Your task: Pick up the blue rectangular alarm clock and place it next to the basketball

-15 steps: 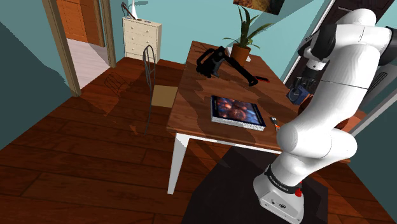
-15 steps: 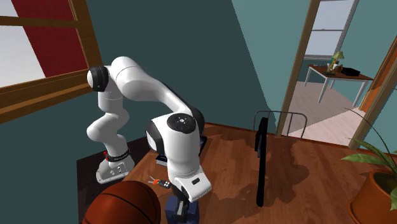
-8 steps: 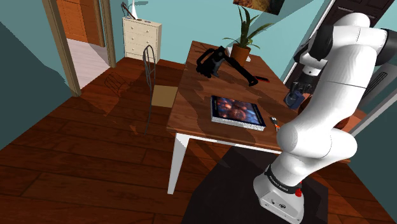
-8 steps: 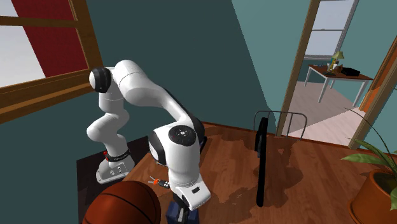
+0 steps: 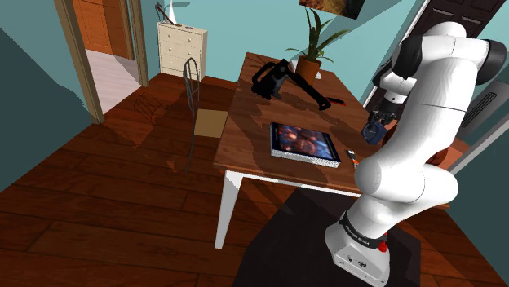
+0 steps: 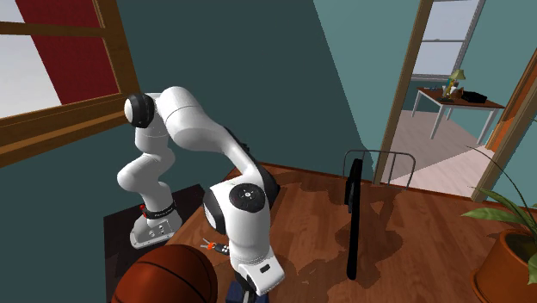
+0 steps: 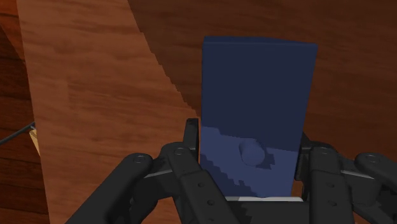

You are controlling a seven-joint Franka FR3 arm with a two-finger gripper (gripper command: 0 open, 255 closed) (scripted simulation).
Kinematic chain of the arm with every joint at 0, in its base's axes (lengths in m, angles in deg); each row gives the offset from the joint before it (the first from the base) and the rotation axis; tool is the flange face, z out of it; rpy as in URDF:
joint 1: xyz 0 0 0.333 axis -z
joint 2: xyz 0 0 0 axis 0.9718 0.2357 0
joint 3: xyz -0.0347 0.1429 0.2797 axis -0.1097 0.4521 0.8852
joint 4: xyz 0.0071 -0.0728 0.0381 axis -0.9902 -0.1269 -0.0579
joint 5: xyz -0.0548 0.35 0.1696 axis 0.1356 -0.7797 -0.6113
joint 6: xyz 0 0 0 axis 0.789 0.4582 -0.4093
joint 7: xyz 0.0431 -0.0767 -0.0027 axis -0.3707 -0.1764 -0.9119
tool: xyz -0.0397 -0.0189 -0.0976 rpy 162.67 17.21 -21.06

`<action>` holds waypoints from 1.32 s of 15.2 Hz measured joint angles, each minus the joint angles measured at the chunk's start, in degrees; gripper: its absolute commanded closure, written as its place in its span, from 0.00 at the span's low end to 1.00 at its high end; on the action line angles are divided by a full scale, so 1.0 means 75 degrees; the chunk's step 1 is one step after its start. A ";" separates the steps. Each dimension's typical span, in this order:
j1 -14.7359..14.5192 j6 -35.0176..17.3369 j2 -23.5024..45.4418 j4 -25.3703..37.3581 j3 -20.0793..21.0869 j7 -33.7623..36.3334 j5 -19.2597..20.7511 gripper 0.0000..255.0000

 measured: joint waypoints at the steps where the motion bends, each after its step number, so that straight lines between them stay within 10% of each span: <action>1: 0.0001 -0.0005 0.0004 0.0000 0.0002 -0.0001 -0.0003 1.00; 3: 0.0001 -0.0010 0.0007 -0.0002 0.0003 -0.0002 -0.0005 1.00; 4: 0.0001 -0.0011 0.0008 -0.0002 0.0003 -0.0002 -0.0006 0.00; 20: -0.0088 0.0800 -0.0398 0.0472 -0.0129 0.0185 0.0285 0.00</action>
